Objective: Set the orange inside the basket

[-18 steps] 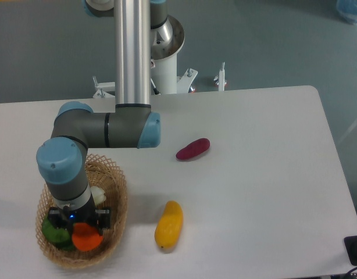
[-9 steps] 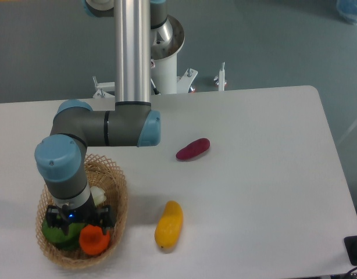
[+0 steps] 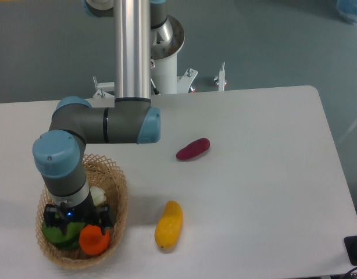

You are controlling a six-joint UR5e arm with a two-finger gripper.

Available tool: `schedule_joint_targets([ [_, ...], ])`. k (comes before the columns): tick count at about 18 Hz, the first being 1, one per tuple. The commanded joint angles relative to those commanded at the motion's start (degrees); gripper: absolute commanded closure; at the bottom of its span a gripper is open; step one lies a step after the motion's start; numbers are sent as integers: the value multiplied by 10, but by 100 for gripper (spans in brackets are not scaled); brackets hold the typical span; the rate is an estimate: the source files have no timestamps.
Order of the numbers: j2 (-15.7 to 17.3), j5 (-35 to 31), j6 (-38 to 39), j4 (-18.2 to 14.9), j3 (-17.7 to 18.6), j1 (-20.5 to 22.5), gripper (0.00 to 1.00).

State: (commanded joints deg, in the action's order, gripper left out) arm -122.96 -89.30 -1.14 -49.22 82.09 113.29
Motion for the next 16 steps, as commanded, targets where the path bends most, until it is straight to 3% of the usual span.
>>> schedule_joint_targets([
  [16,19,-1,-23,-1,11,2,0],
])
